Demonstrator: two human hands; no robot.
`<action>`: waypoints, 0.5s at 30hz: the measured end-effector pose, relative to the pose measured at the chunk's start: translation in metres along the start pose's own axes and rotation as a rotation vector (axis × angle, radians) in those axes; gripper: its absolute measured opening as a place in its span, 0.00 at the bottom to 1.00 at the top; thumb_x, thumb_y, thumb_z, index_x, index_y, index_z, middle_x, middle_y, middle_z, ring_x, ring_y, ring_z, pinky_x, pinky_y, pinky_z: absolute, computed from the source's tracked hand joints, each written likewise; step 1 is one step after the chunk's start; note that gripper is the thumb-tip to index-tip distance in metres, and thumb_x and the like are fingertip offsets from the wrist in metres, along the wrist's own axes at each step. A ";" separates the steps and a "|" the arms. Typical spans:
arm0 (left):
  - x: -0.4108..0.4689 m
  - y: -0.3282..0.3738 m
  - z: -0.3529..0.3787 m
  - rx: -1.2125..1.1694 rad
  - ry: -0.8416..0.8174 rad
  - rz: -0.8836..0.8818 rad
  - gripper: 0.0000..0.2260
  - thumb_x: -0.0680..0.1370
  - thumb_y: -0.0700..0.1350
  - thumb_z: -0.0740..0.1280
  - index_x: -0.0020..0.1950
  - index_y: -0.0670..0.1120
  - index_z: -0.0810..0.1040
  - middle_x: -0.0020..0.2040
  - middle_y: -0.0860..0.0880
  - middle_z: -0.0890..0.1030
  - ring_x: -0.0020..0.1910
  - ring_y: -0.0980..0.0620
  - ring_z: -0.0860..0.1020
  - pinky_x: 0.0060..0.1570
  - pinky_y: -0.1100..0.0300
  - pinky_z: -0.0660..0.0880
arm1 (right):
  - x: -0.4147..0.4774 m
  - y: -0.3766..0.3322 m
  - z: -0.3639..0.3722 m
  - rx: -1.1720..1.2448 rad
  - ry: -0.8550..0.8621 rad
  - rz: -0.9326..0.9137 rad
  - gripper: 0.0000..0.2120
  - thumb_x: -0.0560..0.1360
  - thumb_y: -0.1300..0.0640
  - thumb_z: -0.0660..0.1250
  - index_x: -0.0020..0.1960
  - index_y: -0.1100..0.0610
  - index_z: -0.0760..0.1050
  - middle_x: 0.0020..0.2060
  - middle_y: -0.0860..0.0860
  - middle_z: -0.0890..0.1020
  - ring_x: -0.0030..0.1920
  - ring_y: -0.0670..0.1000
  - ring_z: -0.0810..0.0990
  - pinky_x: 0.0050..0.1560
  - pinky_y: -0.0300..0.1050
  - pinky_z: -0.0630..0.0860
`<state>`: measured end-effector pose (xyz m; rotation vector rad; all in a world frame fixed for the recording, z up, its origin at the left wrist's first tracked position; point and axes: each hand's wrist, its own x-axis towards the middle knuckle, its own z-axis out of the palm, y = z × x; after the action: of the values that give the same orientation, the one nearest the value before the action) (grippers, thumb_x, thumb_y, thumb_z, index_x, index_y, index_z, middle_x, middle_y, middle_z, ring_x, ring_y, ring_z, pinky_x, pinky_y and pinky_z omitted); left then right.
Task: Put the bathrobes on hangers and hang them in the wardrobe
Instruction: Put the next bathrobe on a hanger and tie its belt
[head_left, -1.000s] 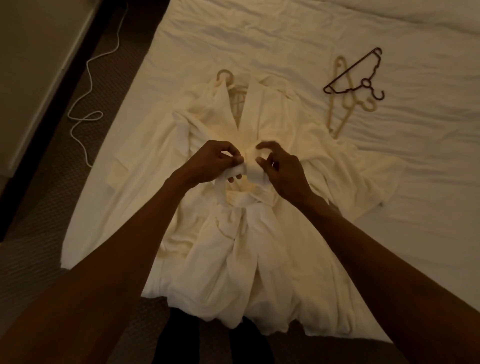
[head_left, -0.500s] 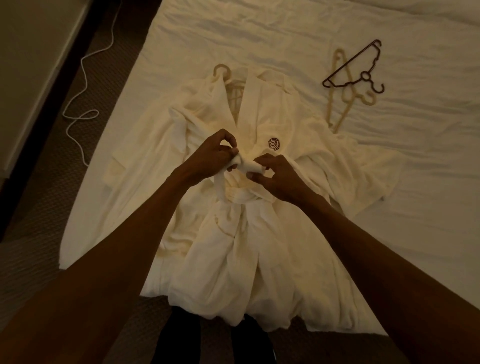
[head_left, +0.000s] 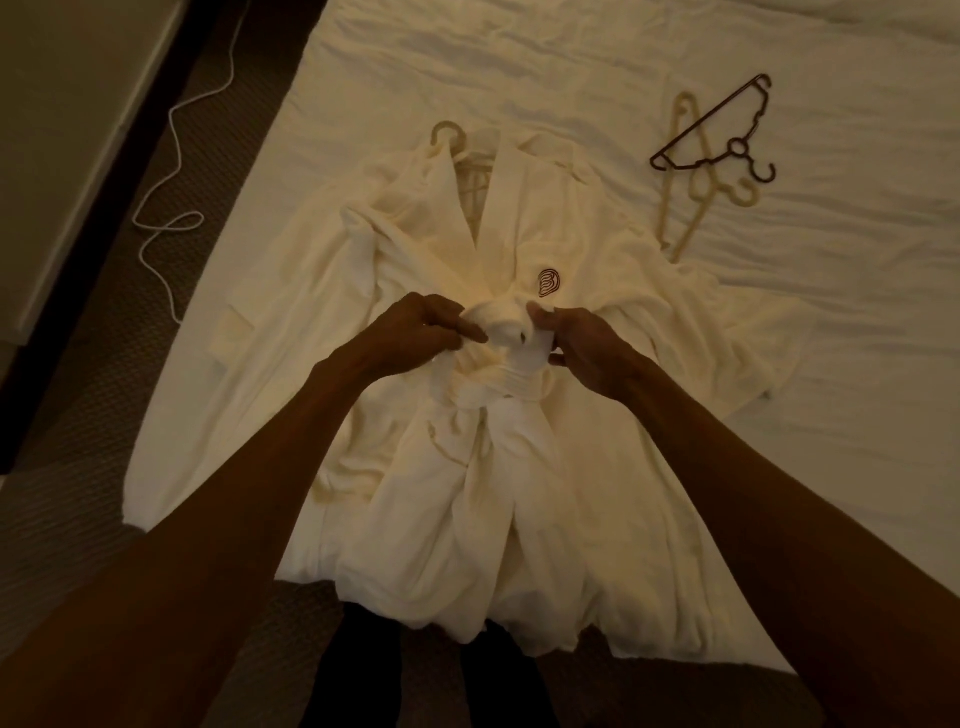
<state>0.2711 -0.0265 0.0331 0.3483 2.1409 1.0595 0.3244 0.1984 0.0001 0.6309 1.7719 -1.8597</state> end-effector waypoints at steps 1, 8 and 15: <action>-0.002 0.003 0.001 0.045 -0.019 -0.018 0.14 0.77 0.37 0.68 0.59 0.49 0.84 0.66 0.55 0.73 0.63 0.57 0.69 0.59 0.65 0.67 | 0.001 0.000 0.000 -0.003 -0.002 0.006 0.17 0.77 0.44 0.65 0.61 0.52 0.77 0.59 0.54 0.81 0.64 0.60 0.75 0.67 0.58 0.70; -0.005 0.003 0.028 -0.236 0.069 -0.048 0.17 0.71 0.49 0.77 0.58 0.45 0.84 0.57 0.53 0.82 0.54 0.63 0.79 0.54 0.63 0.76 | -0.011 -0.011 0.001 -0.129 -0.052 -0.033 0.17 0.78 0.45 0.65 0.60 0.54 0.78 0.52 0.50 0.82 0.54 0.50 0.79 0.61 0.50 0.74; -0.012 0.016 -0.002 -0.396 0.027 -0.240 0.08 0.77 0.47 0.71 0.53 0.44 0.81 0.62 0.46 0.79 0.64 0.48 0.74 0.66 0.48 0.70 | -0.027 -0.015 -0.003 -0.859 0.038 -0.378 0.28 0.72 0.31 0.63 0.36 0.58 0.77 0.30 0.52 0.79 0.30 0.45 0.75 0.34 0.41 0.69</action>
<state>0.2776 -0.0238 0.0522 -0.1076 1.8805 1.3125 0.3362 0.2033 0.0285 -0.0037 2.5661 -1.0736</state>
